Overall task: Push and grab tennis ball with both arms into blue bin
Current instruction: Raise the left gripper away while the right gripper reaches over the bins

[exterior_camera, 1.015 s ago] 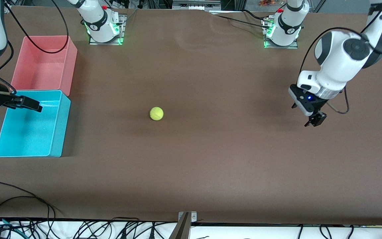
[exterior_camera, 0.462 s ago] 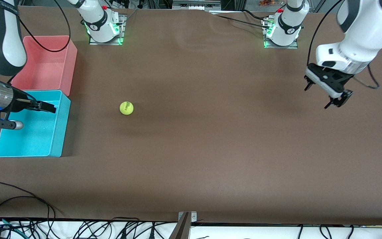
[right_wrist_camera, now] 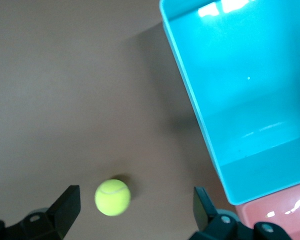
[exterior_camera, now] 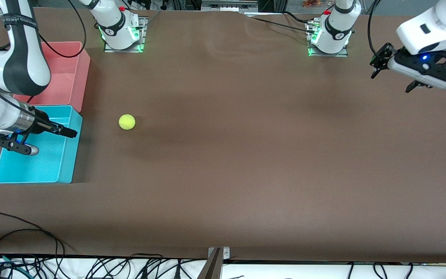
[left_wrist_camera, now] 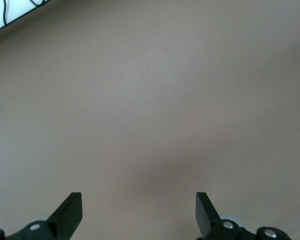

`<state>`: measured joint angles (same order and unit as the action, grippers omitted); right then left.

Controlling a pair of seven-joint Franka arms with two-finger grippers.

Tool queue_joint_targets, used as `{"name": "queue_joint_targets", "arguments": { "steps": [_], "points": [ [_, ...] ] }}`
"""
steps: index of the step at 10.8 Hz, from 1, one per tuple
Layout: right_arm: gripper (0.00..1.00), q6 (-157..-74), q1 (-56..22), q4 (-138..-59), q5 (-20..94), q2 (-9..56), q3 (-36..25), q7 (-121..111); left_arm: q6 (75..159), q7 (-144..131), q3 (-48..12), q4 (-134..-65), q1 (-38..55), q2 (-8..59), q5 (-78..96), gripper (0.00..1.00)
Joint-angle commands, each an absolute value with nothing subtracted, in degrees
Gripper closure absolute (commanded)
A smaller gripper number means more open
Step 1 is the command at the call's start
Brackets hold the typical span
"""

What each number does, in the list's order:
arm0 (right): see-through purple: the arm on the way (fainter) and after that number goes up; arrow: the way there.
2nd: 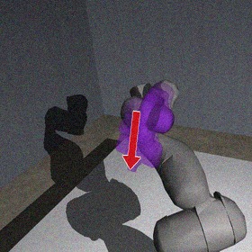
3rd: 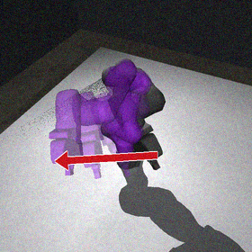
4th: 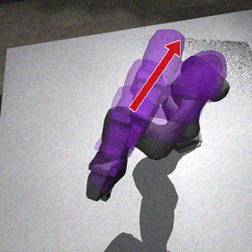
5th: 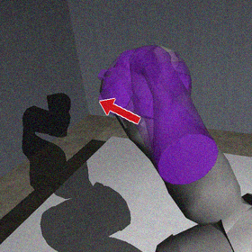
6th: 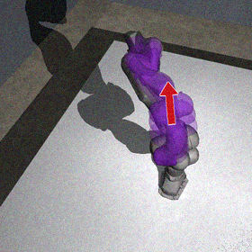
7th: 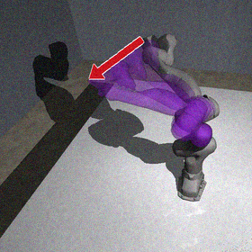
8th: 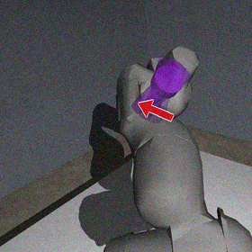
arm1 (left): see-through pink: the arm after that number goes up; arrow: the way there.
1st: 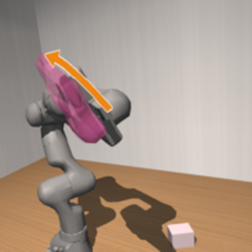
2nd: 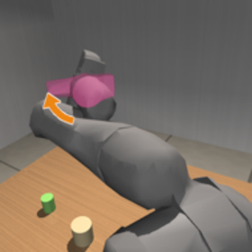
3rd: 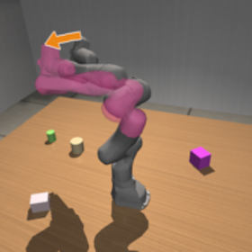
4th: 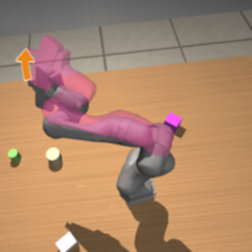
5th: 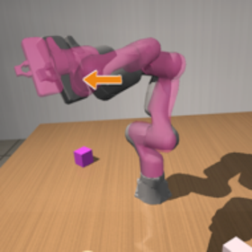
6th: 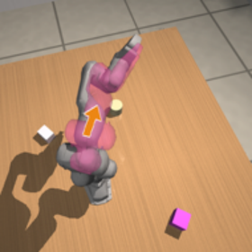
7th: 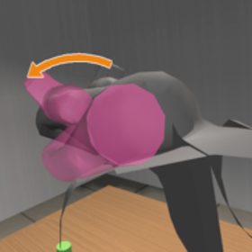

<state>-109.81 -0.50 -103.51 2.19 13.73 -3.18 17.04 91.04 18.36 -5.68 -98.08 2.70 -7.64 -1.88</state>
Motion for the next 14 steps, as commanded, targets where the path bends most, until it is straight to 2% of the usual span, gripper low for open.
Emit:
{"name": "queue_joint_targets", "arguments": {
  "steps": [1,4,6,7,9,10,12,14],
  "points": [
    [0.0,-115.04,-0.97,-106.18,2.99,13.44,-3.34,35.26,83.25,15.56,-3.7,-91.14,3.08,-5.54,-2.02,0.0],
    [0.0,-114.87,-0.53,-105.91,2.81,13.88,-3.69,56.79,79.47,8.28,-4.04,-91.05,3.08,-5.98,-1.41,0.0],
    [0.0,-114.61,-0.44,-105.82,2.02,15.38,-4.65,70.43,76.64,8.09,-6.75,-90.88,3.16,-6.06,-1.23,0.0],
    [0.02,-114.87,-0.44,-105.73,1.93,16.77,-5.62,77.88,76.64,8.09,-7.81,-89.14,3.08,-5.8,-1.32,0.0],
    [0.1,-115.49,-0.53,-104.77,-0.43,18.97,-6.94,93.88,76.73,8.17,-8.0,-88.16,3.08,-5.45,-0.71,0.0],
    [0.1,-115.49,-0.53,-104.59,-2.27,19.42,-7.03,98.91,76.73,8.09,-8.0,-88.07,3.16,-5.45,-0.79,0.0],
    [0.0,-115.49,-0.7,-104.68,-2.37,19.34,-7.03,103.69,76.64,7.82,-8.08,-87.46,3.25,-5.45,-1.14,0.0],
    [0.0,-115.31,-1.4,-106.6,-2.98,19.07,-6.59,105.91,76.64,7.73,-9.31,-87.36,3.25,-5.71,-1.49,0.0]
  ]
}}
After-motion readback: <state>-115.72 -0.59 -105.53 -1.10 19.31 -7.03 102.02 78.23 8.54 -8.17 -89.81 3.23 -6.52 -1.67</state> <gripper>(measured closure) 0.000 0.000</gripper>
